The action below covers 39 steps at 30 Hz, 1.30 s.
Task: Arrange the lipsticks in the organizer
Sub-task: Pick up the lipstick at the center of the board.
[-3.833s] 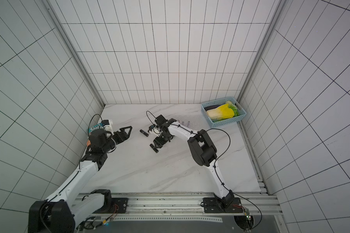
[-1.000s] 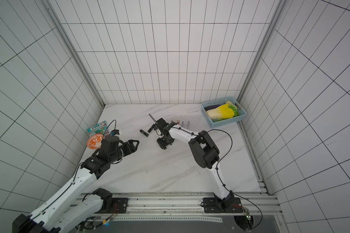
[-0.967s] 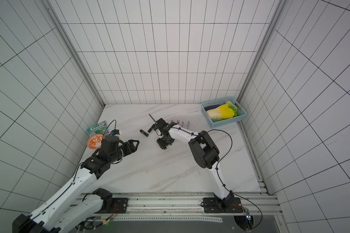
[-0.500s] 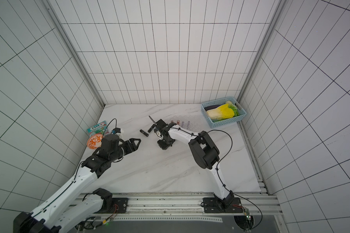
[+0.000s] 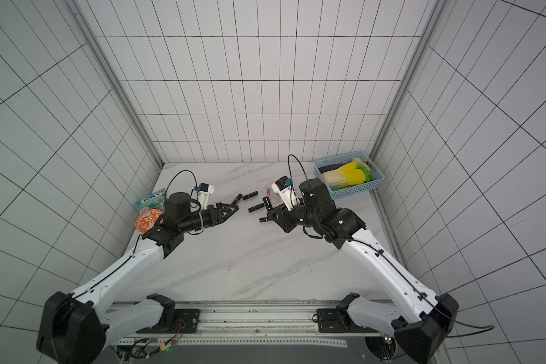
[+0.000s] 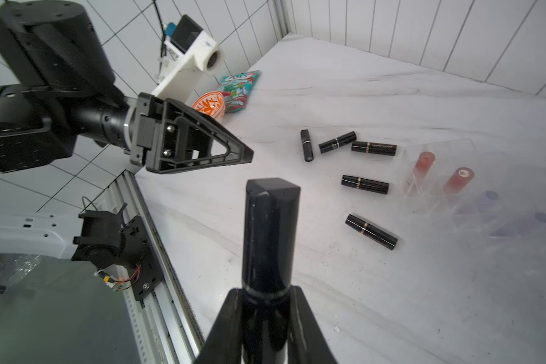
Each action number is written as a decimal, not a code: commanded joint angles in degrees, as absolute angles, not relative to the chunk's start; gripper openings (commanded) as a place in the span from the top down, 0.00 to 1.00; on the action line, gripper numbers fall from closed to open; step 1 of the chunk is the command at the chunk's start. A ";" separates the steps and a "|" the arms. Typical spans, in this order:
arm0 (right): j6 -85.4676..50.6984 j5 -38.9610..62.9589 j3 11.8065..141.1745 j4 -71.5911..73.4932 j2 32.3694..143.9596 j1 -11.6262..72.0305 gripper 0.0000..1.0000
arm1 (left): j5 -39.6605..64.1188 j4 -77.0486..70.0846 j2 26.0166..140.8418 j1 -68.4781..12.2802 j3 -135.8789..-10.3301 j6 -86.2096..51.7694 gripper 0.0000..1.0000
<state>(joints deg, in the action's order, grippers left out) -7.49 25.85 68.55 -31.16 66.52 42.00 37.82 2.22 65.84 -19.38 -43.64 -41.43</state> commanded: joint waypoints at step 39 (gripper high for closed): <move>-11.51 40.53 65.28 -31.64 63.63 41.75 0.87 | 41.92 -1.84 71.60 -38.59 -56.25 -36.74 0.78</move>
